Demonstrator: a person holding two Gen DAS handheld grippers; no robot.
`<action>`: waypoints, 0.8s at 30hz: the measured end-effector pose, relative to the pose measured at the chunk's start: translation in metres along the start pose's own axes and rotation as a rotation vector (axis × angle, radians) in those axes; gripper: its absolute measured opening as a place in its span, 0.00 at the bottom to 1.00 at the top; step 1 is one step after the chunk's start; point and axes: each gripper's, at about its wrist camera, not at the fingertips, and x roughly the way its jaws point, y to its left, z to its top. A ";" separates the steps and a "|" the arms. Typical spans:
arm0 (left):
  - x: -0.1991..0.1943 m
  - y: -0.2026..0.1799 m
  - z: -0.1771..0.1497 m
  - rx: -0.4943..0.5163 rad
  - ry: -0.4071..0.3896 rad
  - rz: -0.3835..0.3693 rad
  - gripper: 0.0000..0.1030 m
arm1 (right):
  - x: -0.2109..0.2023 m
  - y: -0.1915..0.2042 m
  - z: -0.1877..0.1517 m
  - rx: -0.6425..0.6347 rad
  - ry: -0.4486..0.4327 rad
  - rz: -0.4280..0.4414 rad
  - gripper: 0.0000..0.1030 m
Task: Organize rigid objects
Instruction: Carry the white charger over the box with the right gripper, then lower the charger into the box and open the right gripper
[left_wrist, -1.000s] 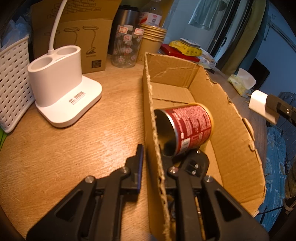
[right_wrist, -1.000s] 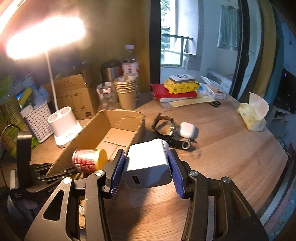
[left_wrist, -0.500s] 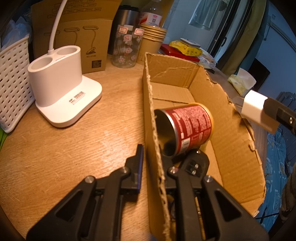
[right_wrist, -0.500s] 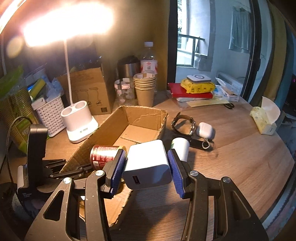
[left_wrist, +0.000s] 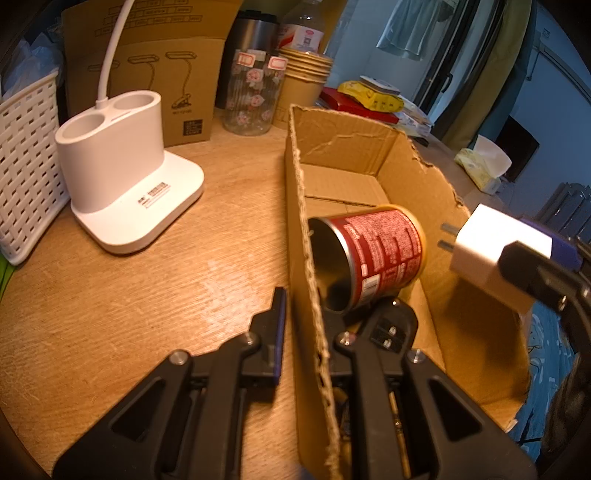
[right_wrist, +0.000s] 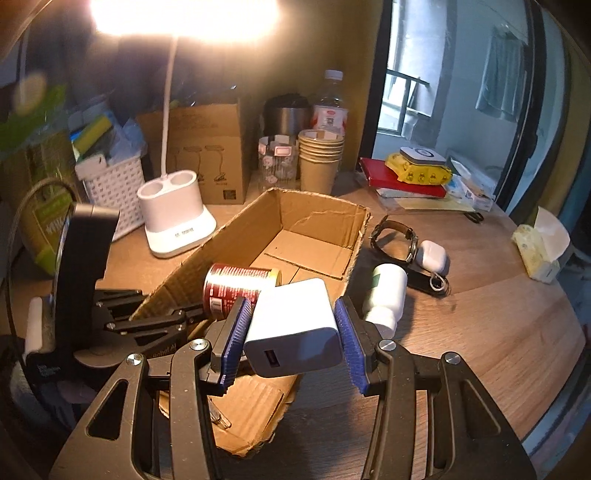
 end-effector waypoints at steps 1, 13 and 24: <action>0.000 0.000 0.000 0.000 0.000 0.000 0.12 | 0.001 0.004 -0.001 -0.024 0.004 -0.017 0.48; 0.000 0.000 0.000 0.000 0.000 0.000 0.12 | 0.022 0.042 -0.016 -0.262 0.050 -0.182 0.48; 0.001 0.000 0.000 0.000 0.000 0.000 0.12 | 0.017 0.037 -0.015 -0.237 0.038 -0.129 0.48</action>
